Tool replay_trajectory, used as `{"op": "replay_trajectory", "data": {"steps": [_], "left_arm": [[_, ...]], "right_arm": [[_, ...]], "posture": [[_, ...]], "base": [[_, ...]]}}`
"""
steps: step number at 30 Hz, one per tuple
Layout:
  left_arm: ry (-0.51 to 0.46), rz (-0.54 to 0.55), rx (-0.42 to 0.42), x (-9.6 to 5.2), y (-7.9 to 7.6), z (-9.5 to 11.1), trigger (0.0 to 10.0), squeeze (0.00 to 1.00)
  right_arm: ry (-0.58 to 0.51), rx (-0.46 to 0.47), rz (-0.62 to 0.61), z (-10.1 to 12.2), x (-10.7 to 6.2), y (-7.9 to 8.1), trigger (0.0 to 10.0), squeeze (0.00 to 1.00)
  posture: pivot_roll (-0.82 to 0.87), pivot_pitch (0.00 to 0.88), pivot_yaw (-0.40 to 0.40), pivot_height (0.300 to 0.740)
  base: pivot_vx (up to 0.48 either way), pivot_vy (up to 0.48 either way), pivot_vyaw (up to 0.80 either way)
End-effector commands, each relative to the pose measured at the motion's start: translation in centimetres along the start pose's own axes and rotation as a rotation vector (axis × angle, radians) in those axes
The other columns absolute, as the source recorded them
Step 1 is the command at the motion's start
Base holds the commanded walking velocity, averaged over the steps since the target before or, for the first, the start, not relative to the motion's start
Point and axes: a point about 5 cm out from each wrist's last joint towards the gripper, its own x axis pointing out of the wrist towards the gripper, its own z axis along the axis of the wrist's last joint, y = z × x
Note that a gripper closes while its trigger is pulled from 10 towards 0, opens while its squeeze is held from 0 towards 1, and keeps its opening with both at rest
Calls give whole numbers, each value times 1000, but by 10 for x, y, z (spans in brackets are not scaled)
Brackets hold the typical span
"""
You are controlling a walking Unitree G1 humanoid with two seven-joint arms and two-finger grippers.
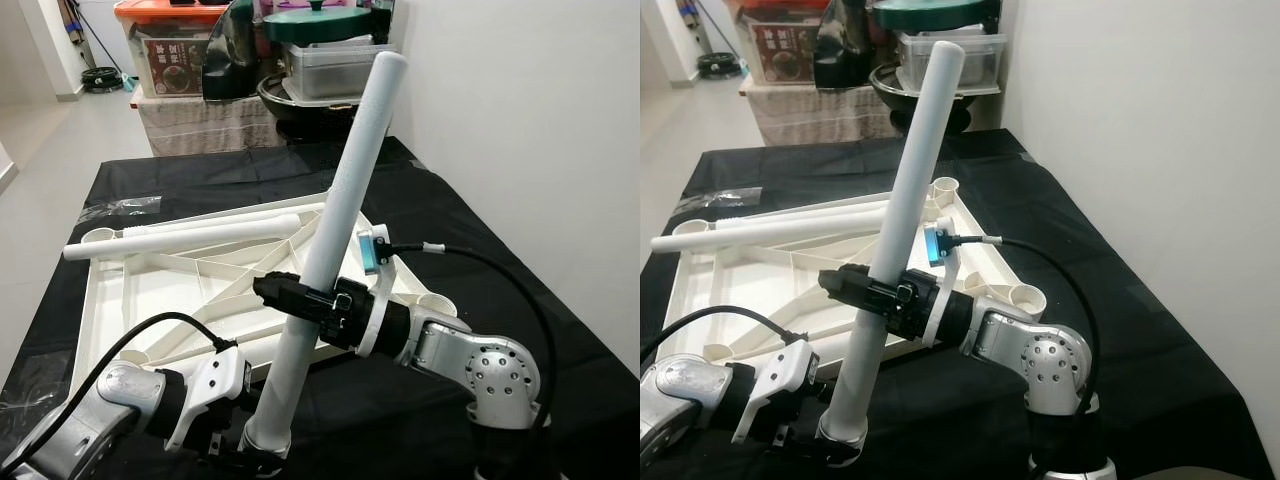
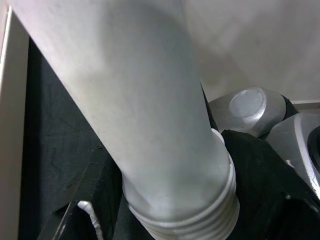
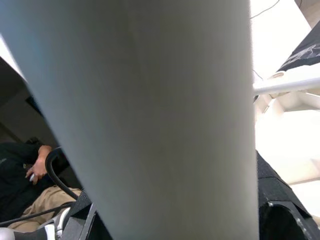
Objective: Building children table
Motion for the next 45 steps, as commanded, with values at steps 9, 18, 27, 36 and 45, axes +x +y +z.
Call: {"op": "replay_trajectory", "data": {"steps": [9,18,27,36,45], "left_arm": [[-25,-3,13,3,5,5,10000,0],[-59,50,12,-2,14,8,10000,1000],[-151,176,-1,-16,23,18,10000,1000],[-126,316,9,-29,24,14,10000,973],[-286,631,-67,-28,28,15,10000,0]], "right_arm": [[-67,-69,-39,-4,3,0,0,0],[-113,-85,-49,3,2,0,0,0],[-228,-235,-138,50,-14,-15,0,0],[-220,-475,-331,84,-41,-34,0,0],[-235,-721,-614,115,-71,-52,0,0]], "posture": [[7,0,-15,740],[6,0,-12,740],[9,0,-19,740],[12,0,-24,740],[25,0,-32,740]], "base": [[0,0,0],[0,0,0],[0,0,0],[0,0,0],[0,0,0]]}}
